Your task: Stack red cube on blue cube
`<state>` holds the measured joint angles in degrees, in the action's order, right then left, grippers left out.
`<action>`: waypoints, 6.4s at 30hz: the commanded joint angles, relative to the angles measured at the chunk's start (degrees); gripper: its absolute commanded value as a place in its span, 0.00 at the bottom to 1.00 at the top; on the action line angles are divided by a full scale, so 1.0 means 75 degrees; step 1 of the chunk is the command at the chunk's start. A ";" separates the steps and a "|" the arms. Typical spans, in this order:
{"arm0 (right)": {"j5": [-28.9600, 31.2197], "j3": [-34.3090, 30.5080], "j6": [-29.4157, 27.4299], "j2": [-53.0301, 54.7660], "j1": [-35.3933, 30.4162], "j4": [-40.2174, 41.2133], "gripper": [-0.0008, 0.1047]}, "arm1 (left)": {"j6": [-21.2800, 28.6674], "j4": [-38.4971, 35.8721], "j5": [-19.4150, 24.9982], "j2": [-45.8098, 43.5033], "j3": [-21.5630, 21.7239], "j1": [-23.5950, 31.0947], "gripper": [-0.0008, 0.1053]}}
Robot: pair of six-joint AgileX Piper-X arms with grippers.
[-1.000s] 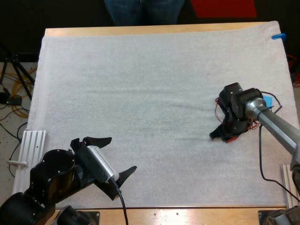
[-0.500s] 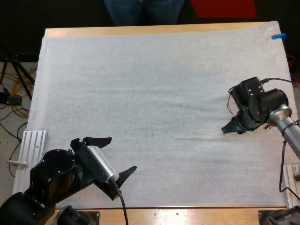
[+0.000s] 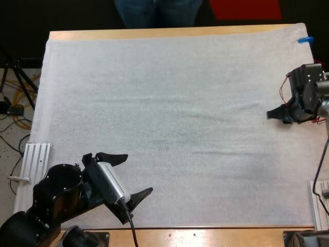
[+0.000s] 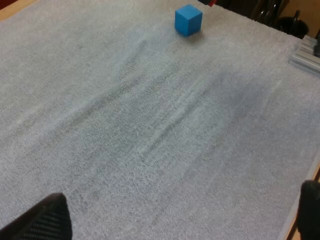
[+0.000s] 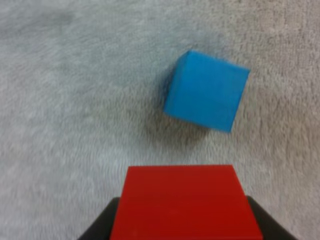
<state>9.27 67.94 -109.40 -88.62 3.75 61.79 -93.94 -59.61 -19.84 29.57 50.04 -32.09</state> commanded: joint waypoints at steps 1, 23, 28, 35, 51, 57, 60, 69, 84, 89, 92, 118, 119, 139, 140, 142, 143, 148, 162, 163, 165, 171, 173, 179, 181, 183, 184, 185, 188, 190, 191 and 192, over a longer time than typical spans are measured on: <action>-0.0065 0.0173 0.0060 -0.0175 -0.0062 0.0010 0.17 | 0.0003 0.0044 -0.0069 0.0004 0.0052 -0.0039 0.83; -0.0227 0.1146 0.0909 -0.1706 -0.0881 -0.0129 0.17 | 0.0003 0.0044 -0.0069 0.0004 0.0052 -0.0039 0.83; -0.0689 0.1146 0.1060 -0.1706 -0.1008 -0.0227 0.17 | 0.0003 0.0077 -0.0069 0.0004 0.0052 -0.0039 0.83; -0.1045 0.1146 0.1219 -0.1706 -0.1008 -0.0527 0.19 | 0.0003 0.0292 -0.0069 0.0004 0.0052 -0.0039 0.83; -0.1094 0.1146 0.1199 -0.1706 -0.1008 -0.0540 0.53 | 0.0003 0.0389 -0.0069 0.0004 0.0052 -0.0039 0.83; -0.1094 0.1146 0.1199 -0.1395 -0.1008 -0.0507 0.59 | 0.0003 0.0389 -0.0069 0.0004 0.0052 -0.0039 0.83; -0.1094 0.1146 0.1199 -0.0925 -0.0995 -0.0328 0.58 | 0.0003 0.0389 -0.0069 0.0004 0.0052 -0.0025 0.83; -0.1147 0.1146 0.1233 0.1125 -0.0980 0.1183 0.58 | 0.0003 0.0604 -0.0069 0.0004 0.0052 -0.0025 0.83; -0.1236 0.0241 0.1553 0.3587 0.0429 -0.0350 0.58 | -0.0342 0.1543 0.1195 0.0385 0.0052 0.1522 0.83; -0.0926 -0.0462 0.1471 0.4305 0.0423 -0.0612 0.58 | -0.0319 0.1701 0.0925 0.0398 0.0123 0.2925 0.83; -0.0803 -0.0953 0.1331 0.4993 0.0423 -0.0781 0.58 | -0.0194 0.1700 0.0927 0.0241 0.0268 0.3691 0.83; -0.0634 -0.3625 0.0978 1.1735 0.0423 -0.0772 0.58 | 0.0218 -0.1404 0.0614 -0.4793 0.0161 0.4708 0.83; -0.0634 -0.3681 0.0978 1.2038 0.0423 -0.0774 0.58 | 0.0218 -0.1573 0.0614 -0.5019 0.0163 0.4708 0.83; -0.0724 -0.4633 0.0675 1.2196 0.0423 -0.1583 0.58 | 0.0518 -0.0151 0.0382 -0.5116 -0.1081 0.4726 0.83; -0.0724 -0.4744 0.0675 1.2196 0.0423 -0.1563 0.58 | 0.0518 -0.0022 0.0382 -0.5116 -0.1273 0.4726 0.83; -0.0724 -0.4909 0.0675 1.2196 0.0423 -0.1557 0.58 | 0.0518 0.0124 0.0382 -0.5116 -0.1547 0.4726 0.83; -0.0724 -0.4991 0.0675 1.2183 0.0423 -0.1557 0.58 | 0.0518 0.0179 0.0382 -0.5116 -0.1691 0.4726 0.83; -0.0724 -0.5128 0.0762 1.2183 0.0423 -0.1122 0.58 | 0.0518 0.0197 0.0382 -0.5102 -0.2205 0.4726 0.83; -0.0691 -0.5124 0.0762 1.2183 0.0423 -0.0547 0.58 | 0.0054 0.0332 0.0382 -0.5102 -0.2815 0.4726 0.83; -0.0691 -0.5124 0.0762 1.2183 0.0423 -0.0547 0.58 | 0.0054 0.0332 0.0382 -0.5102 -0.2815 0.4726 0.83; -0.0691 -0.5124 0.0762 1.2183 0.0423 -0.0547 0.58 | 0.0054 0.0332 0.0382 -0.5102 -0.2815 0.4726 0.83; -0.0691 -0.5124 0.0762 1.2183 0.0423 -0.0547 0.58 | 0.0054 0.0332 0.0382 -0.5102 -0.2815 0.4726 0.83; -0.0691 -0.5124 0.0762 1.2207 0.0411 -0.0547 0.58 | 0.0054 0.0332 0.0382 -0.5102 -0.2815 0.4726 0.83; -0.0691 -0.5124 0.0762 1.2217 0.0410 -0.0547 0.58 | 0.0054 0.0332 0.0382 -0.5102 -0.2815 0.4726 0.83; -0.0691 -0.5124 0.0762 1.2217 0.0410 -0.0547 0.58 | 0.0054 0.0332 0.0382 -0.5102 -0.2815 0.4726 0.83; -0.0691 -0.5124 0.0762 1.2217 0.0410 -0.0547 0.58 | 0.0054 0.0332 0.0382 -0.5102 -0.2815 0.4726 0.83; -0.0691 -0.5124 0.0762 1.2217 0.0410 -0.0547 0.58 | 0.0054 0.0332 0.0382 -0.5102 -0.2815 0.4726 0.83; -0.0691 -0.5124 0.0762 1.2217 0.0410 -0.0547 0.58 | 0.0054 0.0332 0.0382 -0.5102 -0.2815 0.4726 0.83; -0.0691 -0.5124 0.0762 1.2217 0.0410 -0.0547 0.58 | 0.0054 0.0332 0.0382 -0.5102 -0.2815 0.4726 0.83; -0.0691 -0.5124 0.0762 1.2217 0.0410 -0.0547 0.58 | 0.0054 0.0332 0.0382 -0.5102 -0.2815 0.4726 0.83; -0.0691 -0.5124 0.0762 1.2217 0.0410 -0.0547 0.58 | 0.0054 0.0332 0.0382 -0.5102 -0.2815 0.4726 0.83; -0.0691 -0.5124 0.0762 1.2217 0.0410 -0.0547 0.58 | 0.0054 0.0332 0.0382 -0.5102 -0.2815 0.4726 0.83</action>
<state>4.16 29.39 -103.46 0.65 6.98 57.97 -92.93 -58.10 -16.98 -0.72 28.70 3.32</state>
